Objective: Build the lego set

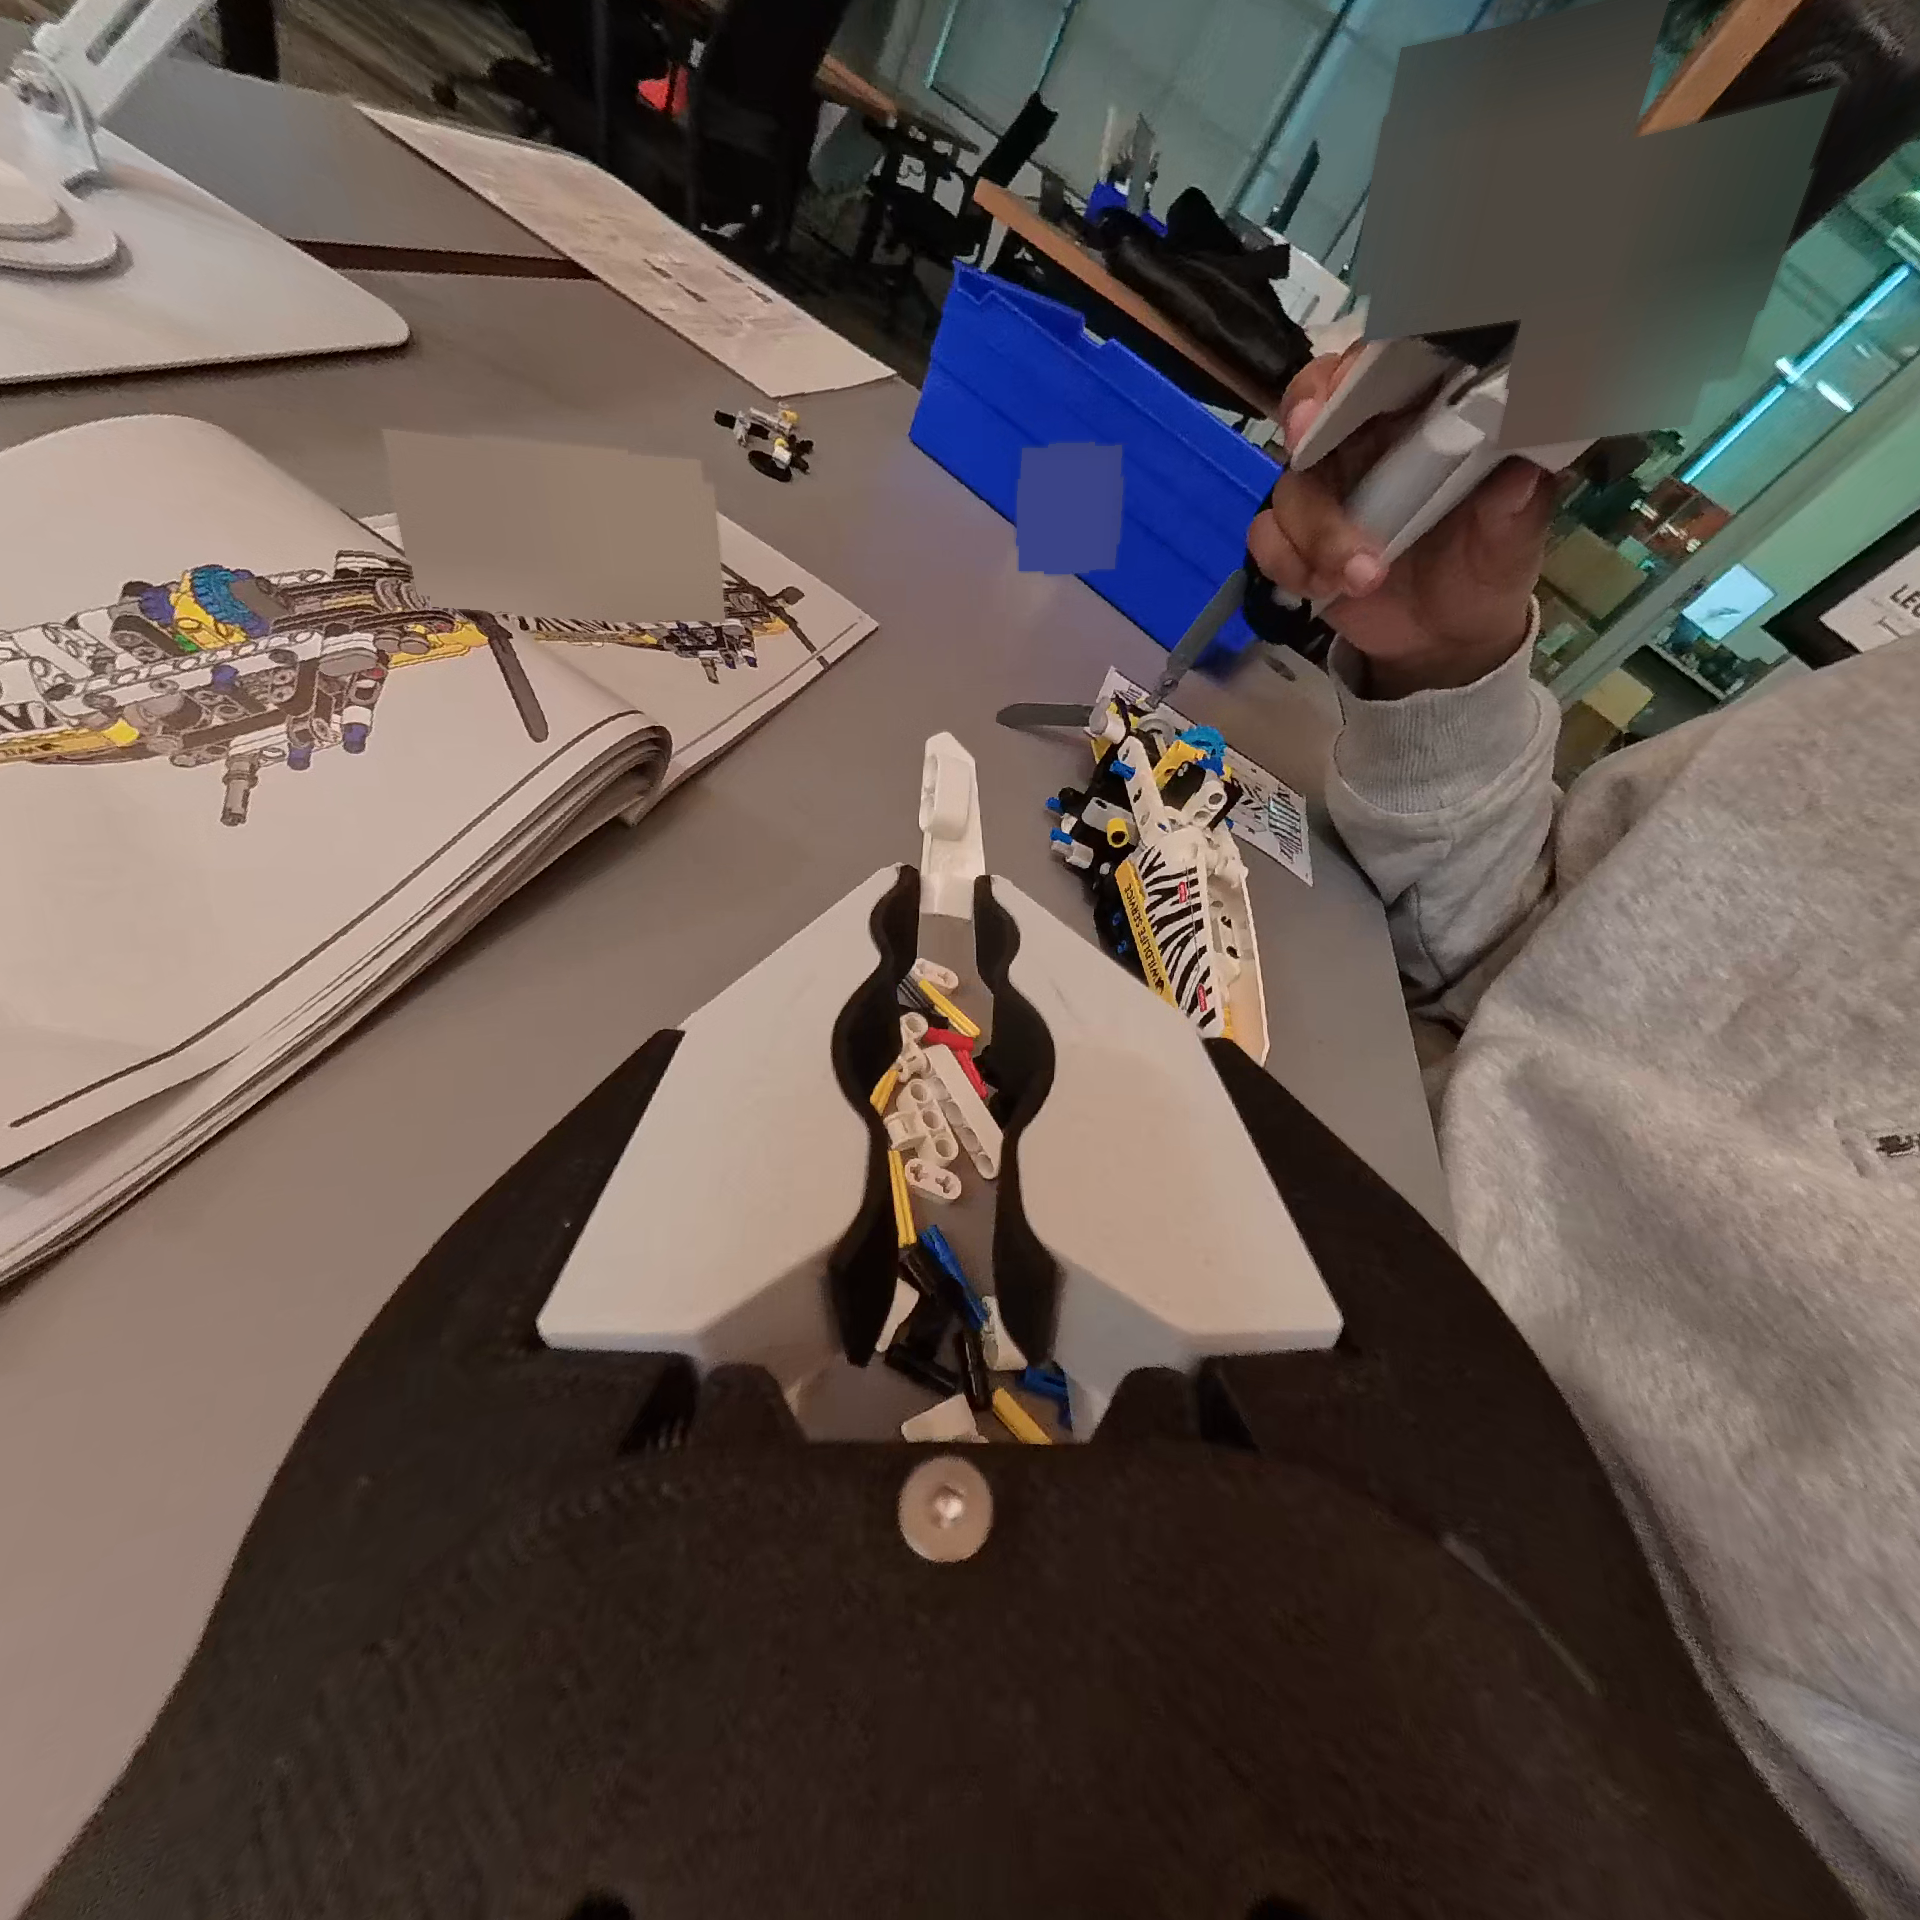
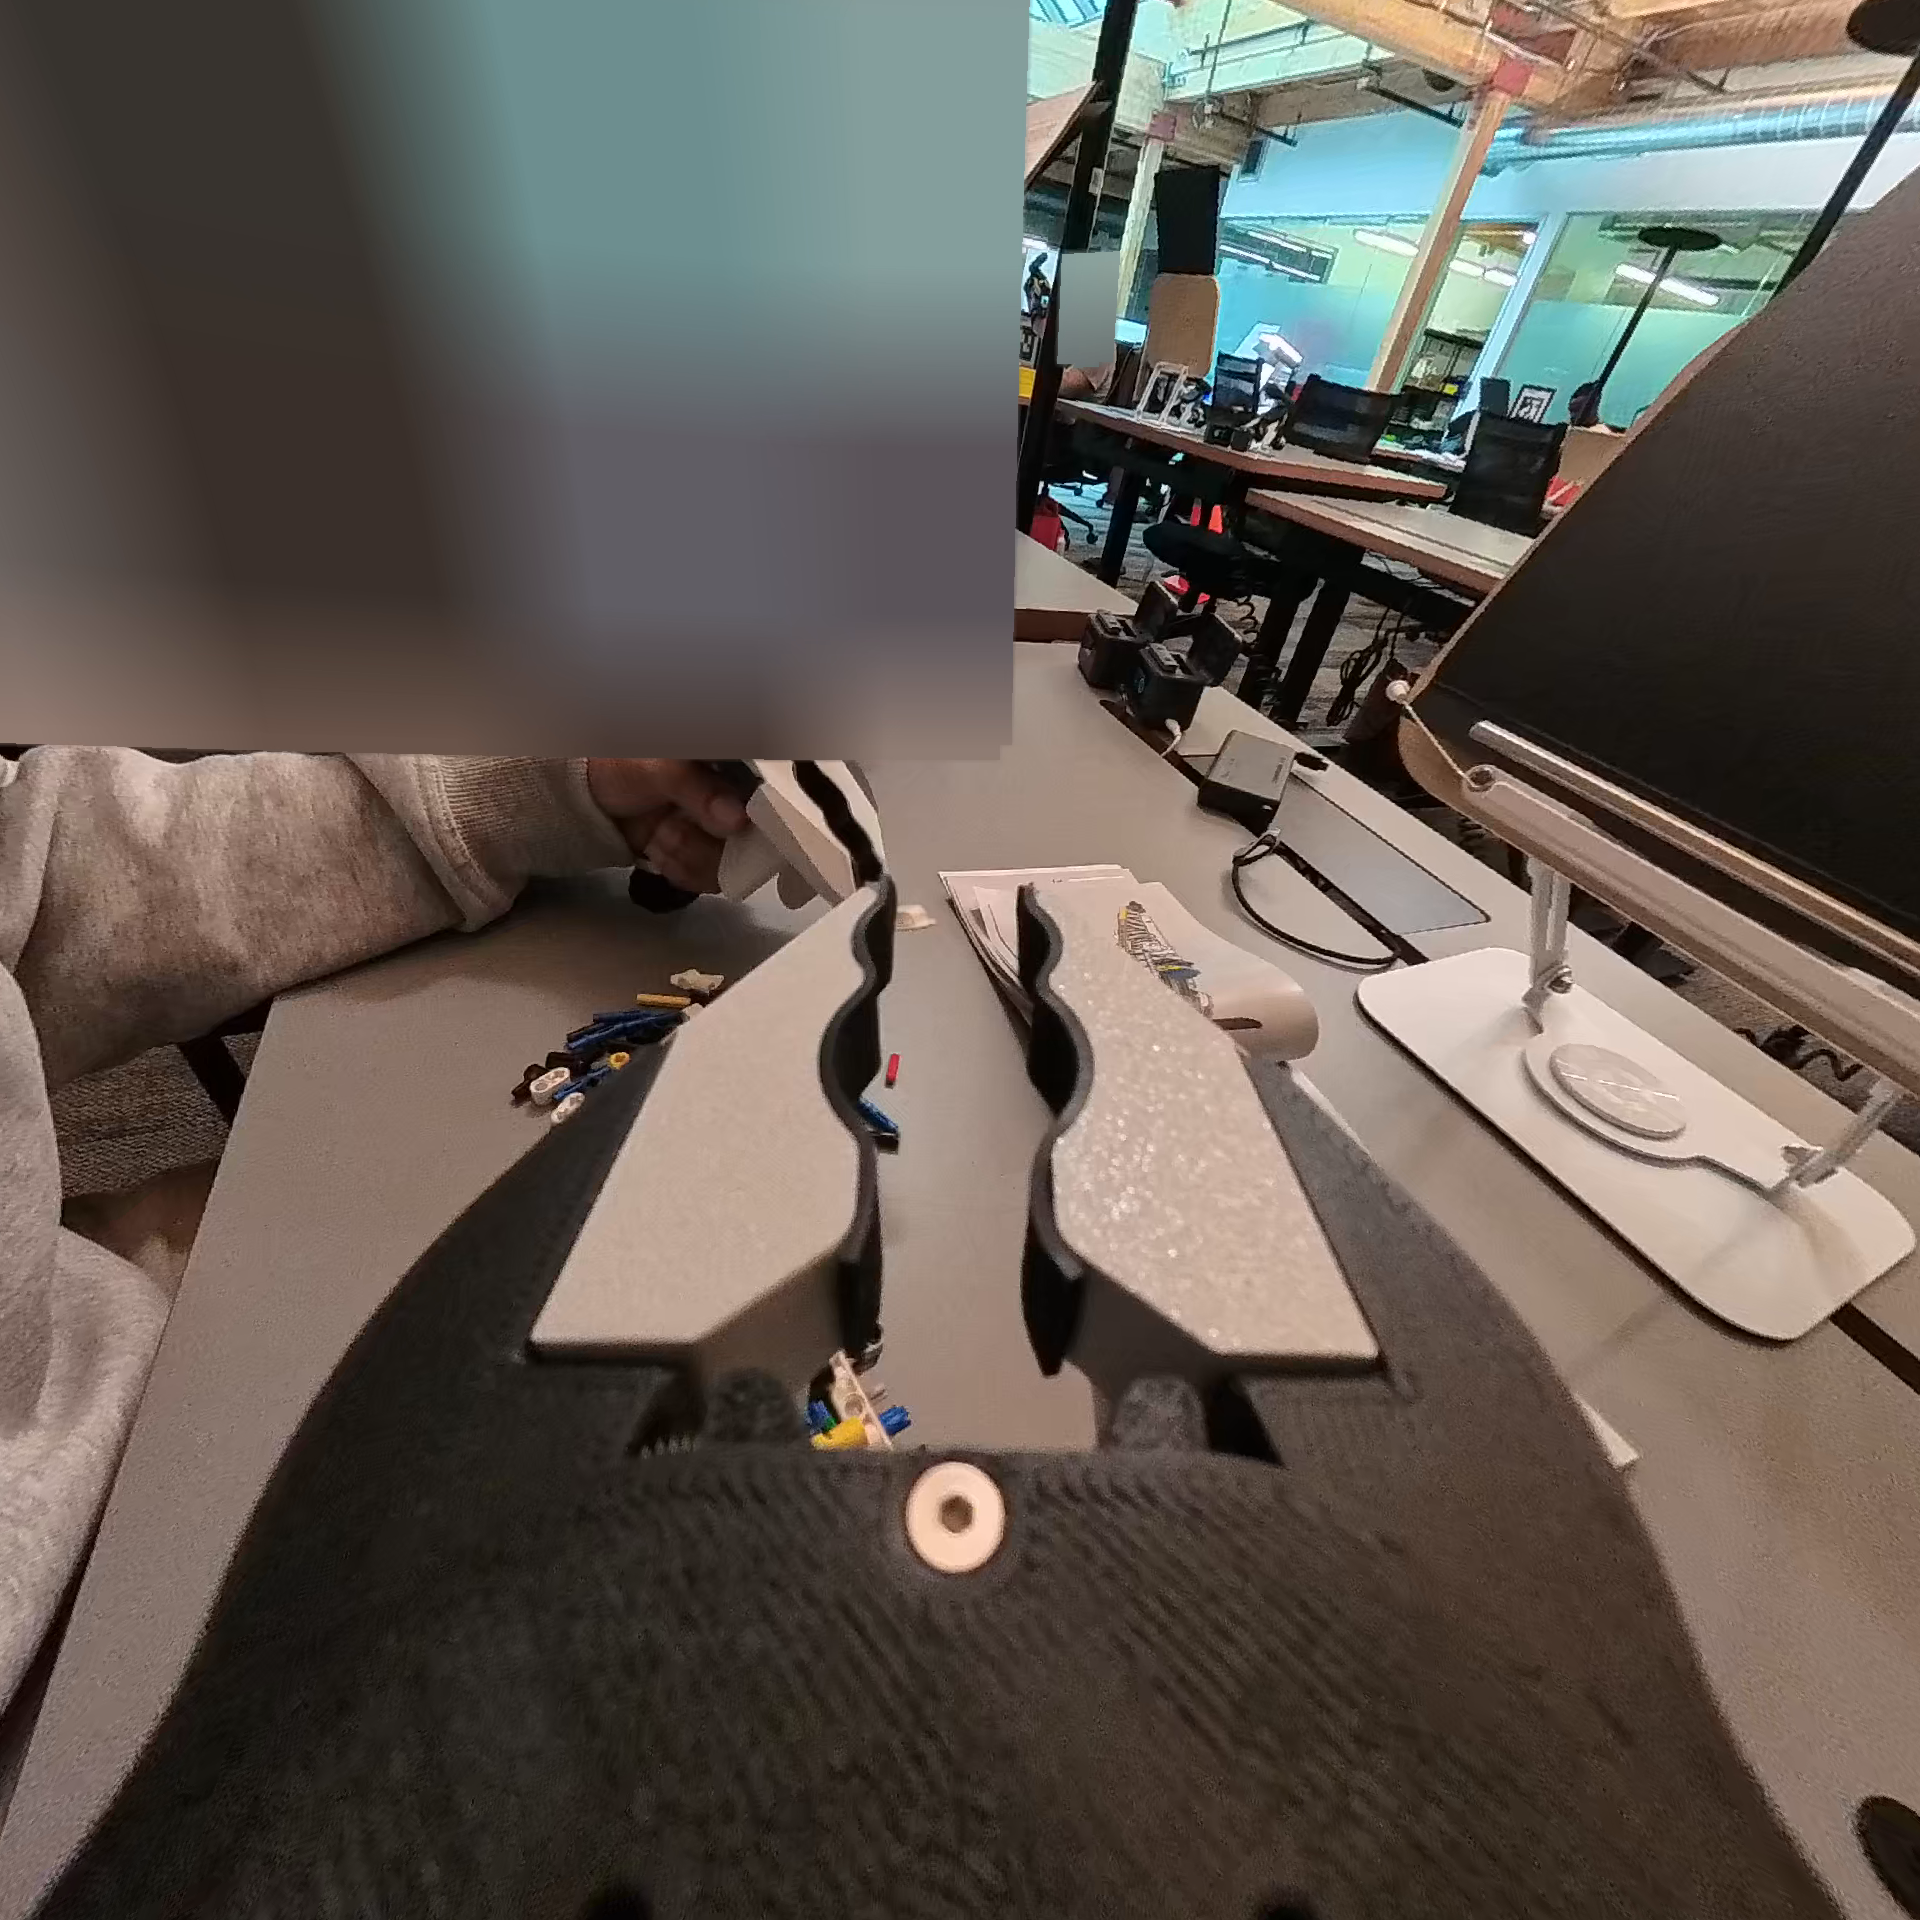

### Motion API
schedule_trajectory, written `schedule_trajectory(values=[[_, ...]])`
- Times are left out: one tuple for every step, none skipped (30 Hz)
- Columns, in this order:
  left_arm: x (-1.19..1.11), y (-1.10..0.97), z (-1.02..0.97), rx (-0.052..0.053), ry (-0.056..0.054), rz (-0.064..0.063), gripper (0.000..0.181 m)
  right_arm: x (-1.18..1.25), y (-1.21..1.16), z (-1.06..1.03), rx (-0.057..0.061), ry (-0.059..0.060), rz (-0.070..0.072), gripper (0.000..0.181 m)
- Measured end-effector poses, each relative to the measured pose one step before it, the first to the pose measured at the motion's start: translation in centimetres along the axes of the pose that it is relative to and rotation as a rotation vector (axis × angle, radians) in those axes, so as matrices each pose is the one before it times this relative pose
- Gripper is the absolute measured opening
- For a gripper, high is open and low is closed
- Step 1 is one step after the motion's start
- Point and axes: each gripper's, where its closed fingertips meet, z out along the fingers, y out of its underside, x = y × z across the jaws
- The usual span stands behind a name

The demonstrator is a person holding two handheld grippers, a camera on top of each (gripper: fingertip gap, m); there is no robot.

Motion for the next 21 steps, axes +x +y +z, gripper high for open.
schedule_trajectory(values=[[-0.017,0.086,0.07,-0.0041,-0.0006,-0.0002,0.008,0.069,-0.12,-0.073,0.0034,0.0061,-0.0059,0.02],[0.012,0.03,0.05,-0.0019,0.001,-0.0008,0.008,0.095,-0.176,-0.117,0.0053,0.0081,-0.0078,0.019],[0.015,-0.006,0.023,0.0004,0.0006,0.0004,0.008,0.132,-0.213,-0.151,0.0058,0.0103,-0.0094,0.018],[0.006,-0.03,-0.006,0.0022,-0.0011,0.0019,0.008,0.177,-0.213,-0.186,0.0051,0.0128,-0.0105,0.017],[-0.015,-0.047,-0.033,0.003,-0.0019,0.0024,0.008,0.237,-0.214,-0.226,0.0038,0.015,-0.012,0.015],[-0.006,-0.08,-0.044,0.0047,-0.0012,0.002,0.008,0.298,-0.189,-0.267,0.0022,0.0175,-0.0133,0.016],[0.004,-0.104,-0.052,0.0063,-0.0001,0.0011,0.008,0.362,-0.161,-0.308,-0.0002,0.0196,-0.0141,0.015],[0.037,-0.127,-0.047,0.0073,0.0015,0.0005,0.009,0.435,-0.133,-0.348,-0.0014,0.0216,-0.0137,0.015],[0.046,-0.137,-0.06,0.0082,0.0021,0.0003,0.008,0.499,-0.129,-0.382,-0.0002,0.0223,-0.0106,0.014],[0.034,-0.146,-0.062,0.0082,0.0012,0.0008,0.008,0.541,-0.151,-0.395,0.0026,0.0216,-0.0037,0.014],[0.014,-0.137,-0.043,0.0079,0.0003,0.0013,0.008,0.551,-0.152,-0.382,0.0053,0.0194,0.0052,0.015],[0.0,-0.102,-0.045,0.0058,-0.0006,0.0009,0.008,0.511,-0.138,-0.352,0.0069,0.0146,0.0125,0.016],[-0.063,-0.06,-0.027,0.0036,-0.0042,0.0016,0.009,0.419,-0.153,-0.308,0.0091,0.0087,0.0166,0.017],[-0.12,-0.066,-0.023,0.0033,-0.0087,0.0046,0.008,0.32,-0.177,-0.244,0.0127,0.0042,0.0196,0.017],[-0.092,-0.06,-0.001,0.0028,-0.0096,0.0096,0.008,0.196,-0.188,-0.181,0.0158,-0.0014,0.0224,0.017],[-0.011,-0.059,0.001,0.0024,-0.0068,0.0135,0.008,0.056,-0.156,-0.102,0.0157,-0.0078,0.0238,0.018],[-0.015,-0.079,0.005,0.0033,-0.0075,0.0144,0.008,-0.033,-0.115,-0.032,0.0124,-0.0112,0.0228,0.018],[-0.022,-0.101,0.002,0.0047,-0.0091,0.0152,0.008,-0.057,-0.028,0.026,0.0085,-0.0112,0.0198,0.018],[-0.01,-0.08,0.017,0.0038,-0.0076,0.0141,0.008,-0.05,0.032,0.052,0.0036,-0.0088,0.0144,0.018],[0.007,-0.041,0.013,0.0015,-0.0055,0.0123,0.009,-0.018,0.089,0.061,-0.0009,-0.0047,0.0081,0.018],[0.021,-0.028,0.013,0.001,-0.0034,0.0095,0.009,0.024,0.132,0.069,-0.0036,-0.0006,0.0024,0.018]])
